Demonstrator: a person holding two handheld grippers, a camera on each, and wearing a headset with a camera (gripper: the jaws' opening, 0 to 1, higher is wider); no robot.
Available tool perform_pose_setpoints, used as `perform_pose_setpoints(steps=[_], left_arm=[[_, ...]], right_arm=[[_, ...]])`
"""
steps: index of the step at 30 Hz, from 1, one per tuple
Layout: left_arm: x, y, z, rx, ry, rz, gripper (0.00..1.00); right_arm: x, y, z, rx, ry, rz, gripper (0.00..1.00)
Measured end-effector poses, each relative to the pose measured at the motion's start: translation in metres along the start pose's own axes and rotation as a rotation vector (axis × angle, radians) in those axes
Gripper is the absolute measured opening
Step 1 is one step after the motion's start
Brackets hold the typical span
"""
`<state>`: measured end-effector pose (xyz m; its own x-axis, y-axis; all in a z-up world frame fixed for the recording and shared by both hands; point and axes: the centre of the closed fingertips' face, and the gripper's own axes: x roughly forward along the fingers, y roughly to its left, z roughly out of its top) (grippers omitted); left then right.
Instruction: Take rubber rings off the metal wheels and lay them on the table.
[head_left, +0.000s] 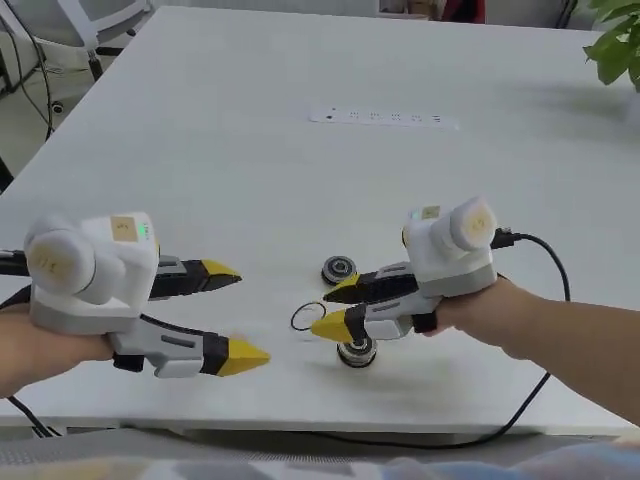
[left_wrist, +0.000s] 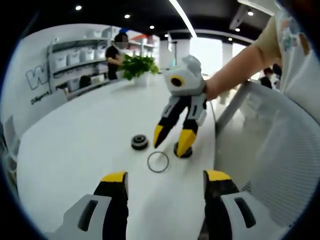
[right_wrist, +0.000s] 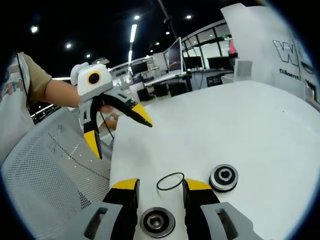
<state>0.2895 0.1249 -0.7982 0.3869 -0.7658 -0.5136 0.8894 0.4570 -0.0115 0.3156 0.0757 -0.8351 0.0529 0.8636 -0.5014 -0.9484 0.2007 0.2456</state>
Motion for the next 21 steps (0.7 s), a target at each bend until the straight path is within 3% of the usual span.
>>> perform_pose_setpoints(steps=[7,21], left_arm=[[0.003,0.000,0.006,0.008,-0.004,-0.006,0.62],[0.016,-0.005,0.023,0.038,-0.017,-0.031,0.61]], right_arm=[[-0.007,0.004,0.005,-0.037,-0.019,-0.002,0.48],[-0.035,0.001,0.010,-0.047,-0.067,-0.023,0.53]])
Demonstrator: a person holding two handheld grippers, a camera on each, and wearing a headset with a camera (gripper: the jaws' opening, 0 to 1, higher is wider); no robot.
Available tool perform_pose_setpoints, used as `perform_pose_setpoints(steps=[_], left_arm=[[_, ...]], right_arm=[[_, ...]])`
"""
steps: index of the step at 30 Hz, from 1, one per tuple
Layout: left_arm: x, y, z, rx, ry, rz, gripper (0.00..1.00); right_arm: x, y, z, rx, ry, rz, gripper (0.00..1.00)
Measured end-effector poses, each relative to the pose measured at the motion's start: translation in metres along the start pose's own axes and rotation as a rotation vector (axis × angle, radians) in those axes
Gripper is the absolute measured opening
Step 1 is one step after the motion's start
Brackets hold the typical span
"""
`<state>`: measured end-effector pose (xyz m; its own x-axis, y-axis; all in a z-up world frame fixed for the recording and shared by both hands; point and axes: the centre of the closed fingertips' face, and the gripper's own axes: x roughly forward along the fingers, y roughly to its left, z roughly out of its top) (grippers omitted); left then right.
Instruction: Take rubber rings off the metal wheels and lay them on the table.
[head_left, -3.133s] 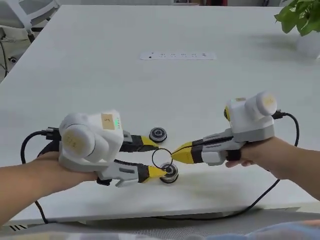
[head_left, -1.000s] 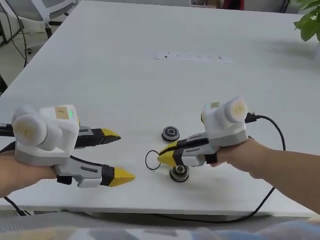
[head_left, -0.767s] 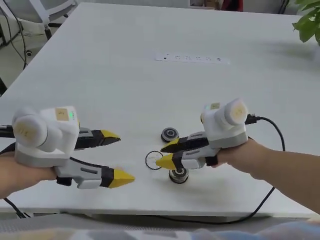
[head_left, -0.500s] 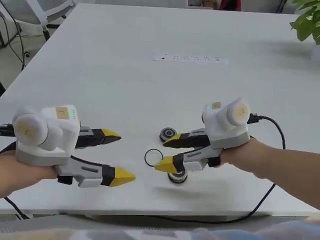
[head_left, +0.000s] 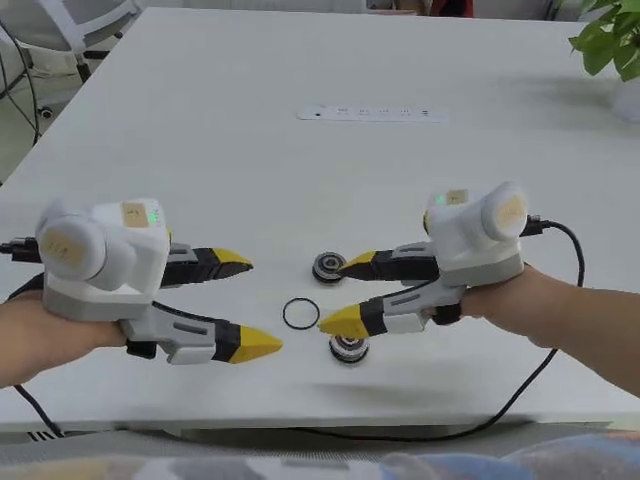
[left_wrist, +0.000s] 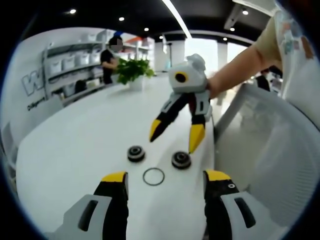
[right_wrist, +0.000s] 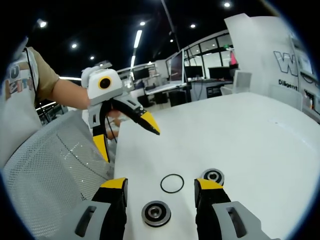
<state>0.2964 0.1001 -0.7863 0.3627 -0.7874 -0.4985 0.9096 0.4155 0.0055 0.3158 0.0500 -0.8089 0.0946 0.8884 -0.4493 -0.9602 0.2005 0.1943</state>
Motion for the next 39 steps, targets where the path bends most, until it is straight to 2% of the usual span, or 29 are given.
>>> perform_pose_setpoints(steps=[5,13,17,27,39], left_arm=[[0.006,-0.002,0.006,0.012,-0.003,-0.011,0.61],[0.018,-0.010,0.013,0.031,-0.004,-0.044,0.61],[0.024,-0.015,0.012,0.043,0.005,-0.062,0.60],[0.035,-0.022,0.004,0.053,0.040,-0.099,0.57],[0.050,-0.026,0.002,0.052,0.063,-0.122,0.52]], right_arm=[[-0.012,-0.006,-0.003,0.004,-0.009,-0.021,0.54],[-0.020,-0.007,-0.014,0.015,-0.008,-0.037,0.53],[-0.020,-0.002,-0.019,0.017,-0.001,-0.030,0.52],[-0.021,0.000,-0.033,0.014,0.025,-0.009,0.48],[-0.017,0.004,-0.052,-0.008,0.086,0.026,0.36]])
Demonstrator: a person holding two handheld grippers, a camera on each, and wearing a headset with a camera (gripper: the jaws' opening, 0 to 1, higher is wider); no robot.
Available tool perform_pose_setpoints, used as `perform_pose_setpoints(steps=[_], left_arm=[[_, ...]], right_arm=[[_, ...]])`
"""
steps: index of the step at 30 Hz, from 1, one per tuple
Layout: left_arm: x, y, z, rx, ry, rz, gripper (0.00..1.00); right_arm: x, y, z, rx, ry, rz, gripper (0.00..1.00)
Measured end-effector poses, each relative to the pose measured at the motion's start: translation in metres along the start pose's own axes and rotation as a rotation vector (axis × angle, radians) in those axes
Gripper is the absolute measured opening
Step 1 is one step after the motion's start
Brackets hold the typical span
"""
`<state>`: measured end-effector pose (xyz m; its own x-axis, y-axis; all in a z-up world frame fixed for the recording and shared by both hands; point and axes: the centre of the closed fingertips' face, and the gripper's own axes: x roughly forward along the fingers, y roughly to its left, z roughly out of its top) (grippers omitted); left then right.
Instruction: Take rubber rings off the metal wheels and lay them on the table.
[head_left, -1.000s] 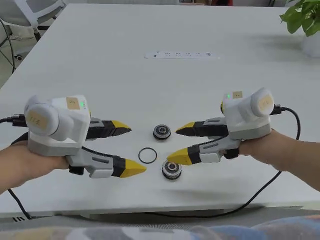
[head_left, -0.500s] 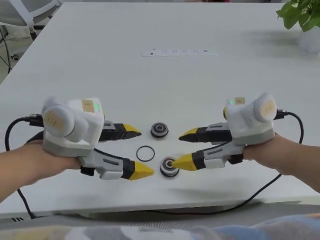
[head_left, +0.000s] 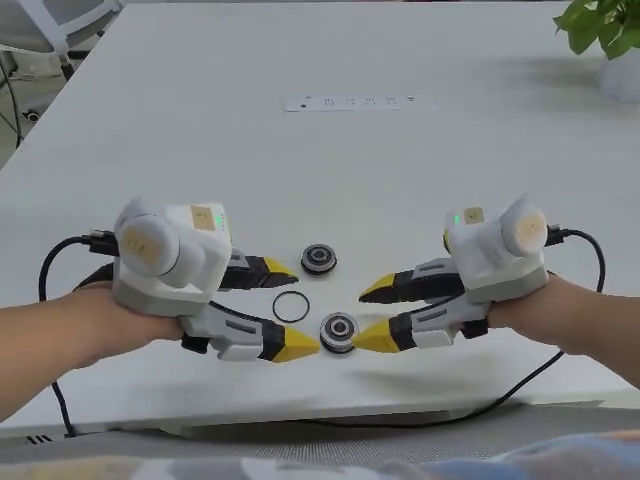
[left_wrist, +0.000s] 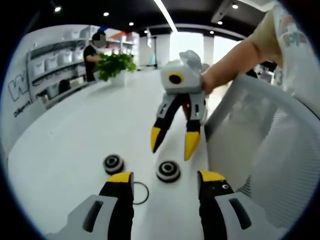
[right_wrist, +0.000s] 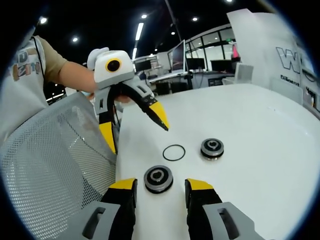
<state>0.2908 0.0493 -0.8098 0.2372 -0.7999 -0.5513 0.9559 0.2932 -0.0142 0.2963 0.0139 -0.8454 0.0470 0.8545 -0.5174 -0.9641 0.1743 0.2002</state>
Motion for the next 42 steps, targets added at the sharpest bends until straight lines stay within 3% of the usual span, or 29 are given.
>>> perform_pose_setpoints(steps=[17,24,32,42], left_arm=[[0.024,0.000,-0.003,-0.015,0.032,-0.027,0.41],[0.036,-0.003,-0.012,-0.004,0.065,-0.049,0.36],[0.040,-0.004,-0.010,-0.015,0.057,-0.053,0.29],[0.047,-0.001,-0.016,-0.011,0.084,-0.036,0.16]], right_arm=[[0.010,0.003,-0.012,-0.022,0.052,0.020,0.26],[0.011,0.002,-0.018,-0.018,0.065,0.018,0.22],[0.010,0.002,-0.018,-0.010,0.056,0.015,0.18],[0.010,0.000,-0.018,-0.011,0.056,0.011,0.13]])
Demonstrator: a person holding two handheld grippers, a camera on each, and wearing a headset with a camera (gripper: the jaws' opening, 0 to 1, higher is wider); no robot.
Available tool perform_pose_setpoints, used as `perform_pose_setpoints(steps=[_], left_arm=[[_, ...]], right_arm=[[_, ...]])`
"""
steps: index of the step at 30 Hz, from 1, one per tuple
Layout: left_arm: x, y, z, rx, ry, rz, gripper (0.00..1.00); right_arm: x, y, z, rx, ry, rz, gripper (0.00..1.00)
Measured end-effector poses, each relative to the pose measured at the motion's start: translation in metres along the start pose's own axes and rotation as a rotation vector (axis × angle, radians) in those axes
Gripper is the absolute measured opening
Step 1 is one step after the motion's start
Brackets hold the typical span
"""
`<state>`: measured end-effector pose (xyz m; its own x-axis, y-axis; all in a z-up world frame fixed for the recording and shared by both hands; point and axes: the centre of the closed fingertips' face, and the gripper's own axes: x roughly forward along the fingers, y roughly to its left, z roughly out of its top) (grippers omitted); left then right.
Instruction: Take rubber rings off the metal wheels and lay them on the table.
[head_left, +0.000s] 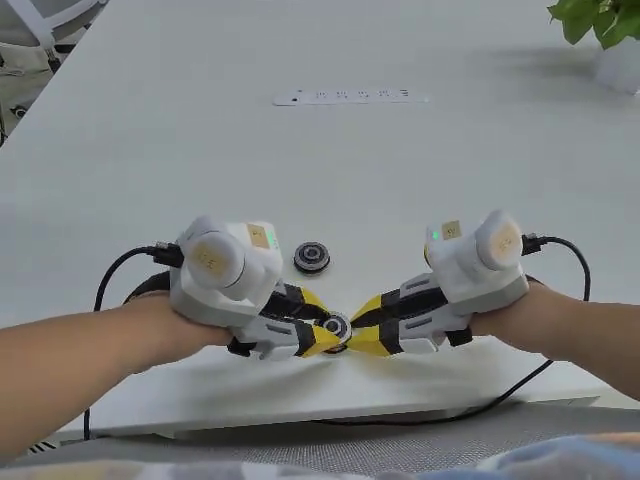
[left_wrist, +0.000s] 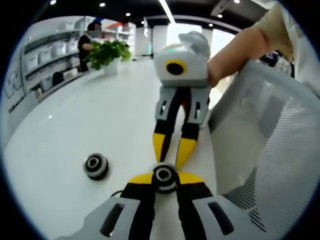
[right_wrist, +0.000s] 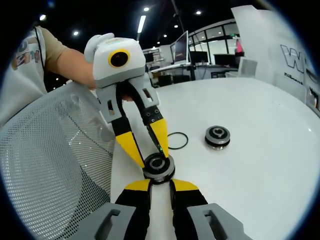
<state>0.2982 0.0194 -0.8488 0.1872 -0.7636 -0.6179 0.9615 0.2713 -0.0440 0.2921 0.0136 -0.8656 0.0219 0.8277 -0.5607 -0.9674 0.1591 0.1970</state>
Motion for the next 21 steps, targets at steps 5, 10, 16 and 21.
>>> perform_pose_setpoints(steps=[5,10,16,21], left_arm=[[0.0003,0.0004,0.0005,0.056,-0.002,0.020,0.14],[0.0002,0.0002,0.0007,0.065,-0.005,0.038,0.14],[0.0000,0.0008,0.0005,0.057,-0.003,0.049,0.13],[0.0010,0.0008,0.0013,0.066,-0.001,0.060,0.13]], right_arm=[[-0.0003,-0.0007,0.0001,0.006,-0.004,-0.004,0.12],[-0.0006,-0.0012,-0.0001,0.017,-0.006,-0.009,0.10],[0.0002,-0.0028,-0.0011,0.042,0.011,-0.021,0.05],[0.0006,-0.0045,-0.0026,0.102,0.014,-0.031,0.01]])
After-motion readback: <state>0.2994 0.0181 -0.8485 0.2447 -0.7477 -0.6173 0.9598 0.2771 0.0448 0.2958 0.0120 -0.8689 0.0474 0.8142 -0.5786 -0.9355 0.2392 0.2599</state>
